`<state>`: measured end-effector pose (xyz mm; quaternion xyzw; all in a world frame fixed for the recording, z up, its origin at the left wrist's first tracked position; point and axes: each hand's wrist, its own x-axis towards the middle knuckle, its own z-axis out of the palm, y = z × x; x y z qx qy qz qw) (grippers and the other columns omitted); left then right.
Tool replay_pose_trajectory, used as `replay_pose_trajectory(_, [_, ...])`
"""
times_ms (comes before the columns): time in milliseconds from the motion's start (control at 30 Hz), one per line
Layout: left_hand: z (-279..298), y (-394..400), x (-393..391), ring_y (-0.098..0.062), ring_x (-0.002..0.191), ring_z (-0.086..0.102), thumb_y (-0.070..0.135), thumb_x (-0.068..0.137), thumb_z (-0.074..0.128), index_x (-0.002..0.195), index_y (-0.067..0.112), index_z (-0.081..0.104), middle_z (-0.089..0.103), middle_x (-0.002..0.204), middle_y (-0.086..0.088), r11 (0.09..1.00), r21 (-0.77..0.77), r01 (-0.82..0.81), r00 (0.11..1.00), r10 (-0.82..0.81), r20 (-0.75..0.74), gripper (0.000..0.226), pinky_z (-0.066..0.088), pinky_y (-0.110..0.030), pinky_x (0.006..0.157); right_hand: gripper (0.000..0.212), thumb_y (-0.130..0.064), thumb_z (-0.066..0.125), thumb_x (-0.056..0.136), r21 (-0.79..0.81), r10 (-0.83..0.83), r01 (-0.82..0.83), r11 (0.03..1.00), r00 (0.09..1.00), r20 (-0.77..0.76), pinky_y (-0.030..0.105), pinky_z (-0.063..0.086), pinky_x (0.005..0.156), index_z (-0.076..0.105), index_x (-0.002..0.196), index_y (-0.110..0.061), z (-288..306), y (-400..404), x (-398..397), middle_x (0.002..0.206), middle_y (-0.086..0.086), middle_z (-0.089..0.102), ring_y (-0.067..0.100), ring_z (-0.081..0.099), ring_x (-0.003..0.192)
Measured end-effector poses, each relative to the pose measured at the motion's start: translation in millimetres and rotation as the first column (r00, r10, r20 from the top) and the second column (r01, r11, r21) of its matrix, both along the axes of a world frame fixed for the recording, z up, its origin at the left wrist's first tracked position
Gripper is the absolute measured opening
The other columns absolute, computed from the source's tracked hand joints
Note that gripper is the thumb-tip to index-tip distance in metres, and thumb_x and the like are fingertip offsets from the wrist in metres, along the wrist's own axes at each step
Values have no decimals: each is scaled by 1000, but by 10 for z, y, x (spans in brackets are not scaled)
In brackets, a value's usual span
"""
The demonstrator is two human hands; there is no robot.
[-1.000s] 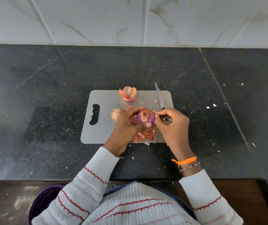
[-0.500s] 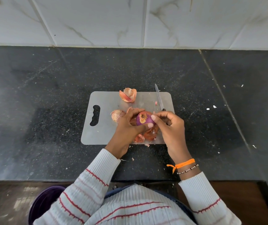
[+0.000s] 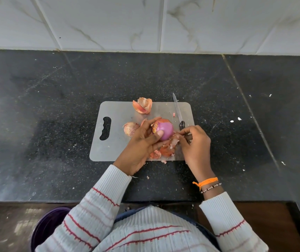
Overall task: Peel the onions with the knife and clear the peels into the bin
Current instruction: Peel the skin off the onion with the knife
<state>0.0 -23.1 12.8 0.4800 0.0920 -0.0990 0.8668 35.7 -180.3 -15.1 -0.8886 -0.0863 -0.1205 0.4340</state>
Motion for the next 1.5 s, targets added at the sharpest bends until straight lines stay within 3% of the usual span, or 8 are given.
replay_pose_trajectory(133, [-18, 8, 3, -26, 116, 58, 0, 84, 58, 126, 14, 50, 52, 134, -13, 999, 21, -25, 1000, 25, -12, 45, 55, -31, 86, 14, -4, 60, 87, 136, -2, 3, 991, 1000, -8, 8, 46, 75, 69, 94, -11, 160, 38, -30, 93, -2, 66, 9, 63, 86])
replay_pose_trajectory(300, [-5, 27, -6, -29, 107, 61, 9, 64, 74, 121, 16, 58, 56, 126, -15, 975, 218, -50, 998, 42, 41, 59, 58, -34, 79, 10, -10, 67, 84, 264, 91, -83, 961, 996, -17, 7, 48, 66, 71, 94, -10, 344, 97, -109, 88, -5, 68, -2, 64, 84])
replay_pose_trajectory(467, [17, 9, -18, -23, 105, 61, -5, 76, 68, 126, 13, 56, 57, 121, -8, 952, 305, -41, 998, 24, 59, 54, 57, -35, 85, 10, -12, 72, 80, 210, 102, -109, 972, 994, 46, 12, 52, 66, 73, 90, -10, 312, 99, -111, 85, -5, 68, 1, 66, 82])
replay_pose_trajectory(800, [-33, 58, 28, -17, 108, 60, -7, 76, 69, 124, 16, 56, 58, 121, -8, 866, 499, -21, 993, -41, 113, 55, 53, -31, 90, 4, -8, 73, 80, 42, 198, -207, 977, 967, 158, 12, 52, 62, 72, 83, -5, 260, 64, -91, 78, 1, 69, 5, 64, 70])
replay_pose_trajectory(967, [-58, 48, 14, -16, 111, 59, -5, 76, 70, 127, 12, 54, 59, 122, -4, 865, 500, 39, 991, -98, 93, 56, 52, -29, 92, 3, -3, 69, 80, -60, 185, -177, 982, 970, 155, 28, 55, 60, 69, 78, -4, 178, 55, -38, 75, 4, 67, 12, 64, 66])
replay_pose_trajectory(1133, [-40, 34, 31, -18, 112, 58, -7, 77, 68, 124, 17, 55, 57, 123, -5, 880, 475, 11, 994, -63, 92, 54, 52, -31, 93, 8, -6, 65, 85, 129, 137, -145, 981, 988, 72, 11, 50, 69, 72, 88, -8, 219, 51, -63, 85, 2, 70, 5, 63, 80])
replay_pose_trajectory(1267, [-55, 44, 31, -19, 111, 58, -7, 75, 70, 124, 18, 54, 56, 119, -2, 876, 482, -11, 996, -35, 86, 57, 53, -32, 91, 6, -17, 70, 83, 242, 126, -121, 963, 992, -3, 13, 51, 68, 70, 88, -14, 240, 116, -106, 85, -5, 67, 4, 65, 83])
replay_pose_trajectory(1500, [-37, 5, 1, -15, 108, 58, 6, 75, 74, 123, 16, 54, 58, 113, 1, 899, 438, -7, 998, -23, 63, 53, 54, -27, 87, 6, -13, 68, 84, 137, 117, -133, 982, 986, 116, 19, 48, 68, 65, 81, -8, 220, 207, -105, 83, 0, 63, 7, 58, 78])
